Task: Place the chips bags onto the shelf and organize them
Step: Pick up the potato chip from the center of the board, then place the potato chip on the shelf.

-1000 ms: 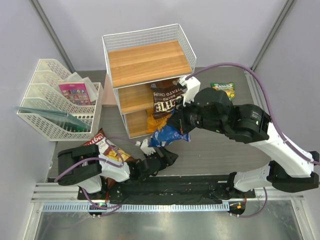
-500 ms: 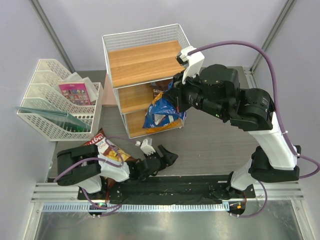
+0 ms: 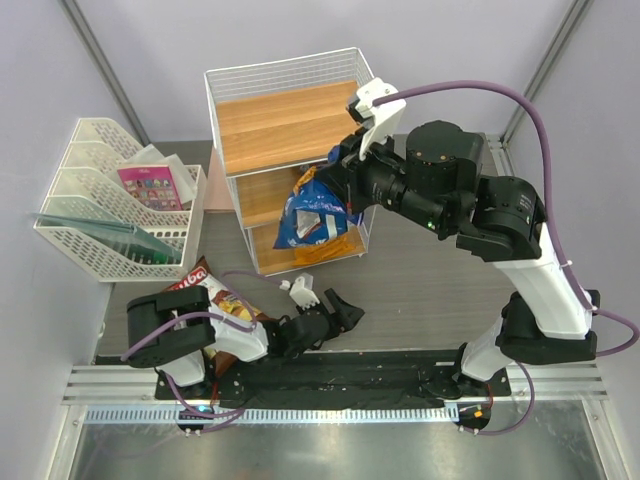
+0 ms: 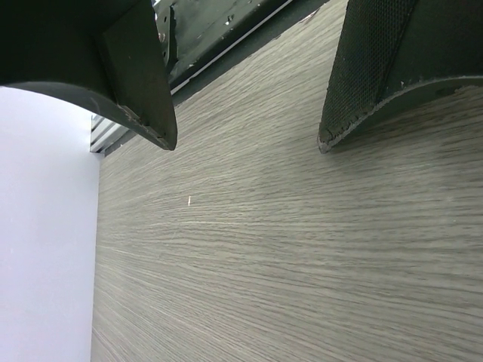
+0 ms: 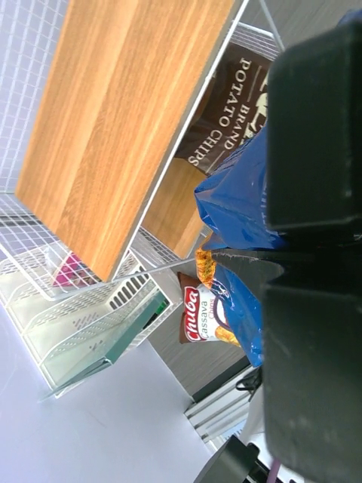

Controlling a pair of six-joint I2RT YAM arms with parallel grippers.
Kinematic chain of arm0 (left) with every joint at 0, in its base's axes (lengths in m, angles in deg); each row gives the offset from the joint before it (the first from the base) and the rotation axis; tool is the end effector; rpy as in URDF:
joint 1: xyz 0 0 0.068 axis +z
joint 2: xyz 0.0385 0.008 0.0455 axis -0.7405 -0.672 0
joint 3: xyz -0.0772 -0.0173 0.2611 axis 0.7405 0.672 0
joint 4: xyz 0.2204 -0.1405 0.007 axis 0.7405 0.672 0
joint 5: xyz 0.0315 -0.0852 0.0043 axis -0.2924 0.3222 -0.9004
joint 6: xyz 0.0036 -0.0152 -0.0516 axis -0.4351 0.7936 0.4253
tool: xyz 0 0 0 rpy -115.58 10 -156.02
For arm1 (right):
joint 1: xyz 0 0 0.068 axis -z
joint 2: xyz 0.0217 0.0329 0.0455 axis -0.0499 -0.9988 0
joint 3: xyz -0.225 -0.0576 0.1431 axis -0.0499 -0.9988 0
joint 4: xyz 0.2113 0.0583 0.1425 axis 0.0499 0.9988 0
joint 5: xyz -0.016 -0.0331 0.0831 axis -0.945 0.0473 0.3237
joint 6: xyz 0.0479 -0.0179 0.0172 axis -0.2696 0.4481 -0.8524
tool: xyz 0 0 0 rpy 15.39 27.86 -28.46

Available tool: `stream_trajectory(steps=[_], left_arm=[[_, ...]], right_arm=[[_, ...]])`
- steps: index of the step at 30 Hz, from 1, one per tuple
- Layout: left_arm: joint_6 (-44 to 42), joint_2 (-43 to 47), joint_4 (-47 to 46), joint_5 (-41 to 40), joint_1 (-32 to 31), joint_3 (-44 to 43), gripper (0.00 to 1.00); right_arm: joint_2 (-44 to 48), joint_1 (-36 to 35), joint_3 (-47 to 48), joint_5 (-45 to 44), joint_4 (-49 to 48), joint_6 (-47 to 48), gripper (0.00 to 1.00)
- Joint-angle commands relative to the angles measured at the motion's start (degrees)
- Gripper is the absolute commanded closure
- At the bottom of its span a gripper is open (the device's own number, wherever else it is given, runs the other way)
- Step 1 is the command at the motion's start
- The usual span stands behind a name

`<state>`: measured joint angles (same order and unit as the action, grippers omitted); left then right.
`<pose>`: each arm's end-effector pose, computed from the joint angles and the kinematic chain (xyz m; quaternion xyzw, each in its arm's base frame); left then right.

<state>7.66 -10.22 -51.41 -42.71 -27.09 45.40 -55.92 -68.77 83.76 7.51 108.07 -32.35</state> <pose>0.0870 -0.2527 0.1209 -0.1745 0.8276 -0.4234 0.3246 0.1073 0.2129 0.5835 -0.2785 0.7055 0.2850 0.5861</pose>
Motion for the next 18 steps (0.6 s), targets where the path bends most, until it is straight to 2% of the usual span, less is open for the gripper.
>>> stream_trajectory(steps=[1,6,10,18], left_arm=[[-2.2,-4.3,12.9,3.9,0.0,2.0,0.22],[-2.4,-4.7,12.8,4.1,0.0,1.8,0.22],[-2.4,-4.7,12.8,4.2,0.0,1.7,0.22],[-3.2,-5.1,12.7,5.2,0.0,1.0,0.22]], right_arm=[[1.4,-0.4,3.5,0.1,-10.3,5.2,0.99],[0.0,-0.3,6.9,-0.9,-14.8,10.2,0.99],[0.2,-0.4,4.0,-4.2,-20.6,14.6,0.99],[-3.0,-0.4,5.1,-10.4,-29.8,22.5,0.99]])
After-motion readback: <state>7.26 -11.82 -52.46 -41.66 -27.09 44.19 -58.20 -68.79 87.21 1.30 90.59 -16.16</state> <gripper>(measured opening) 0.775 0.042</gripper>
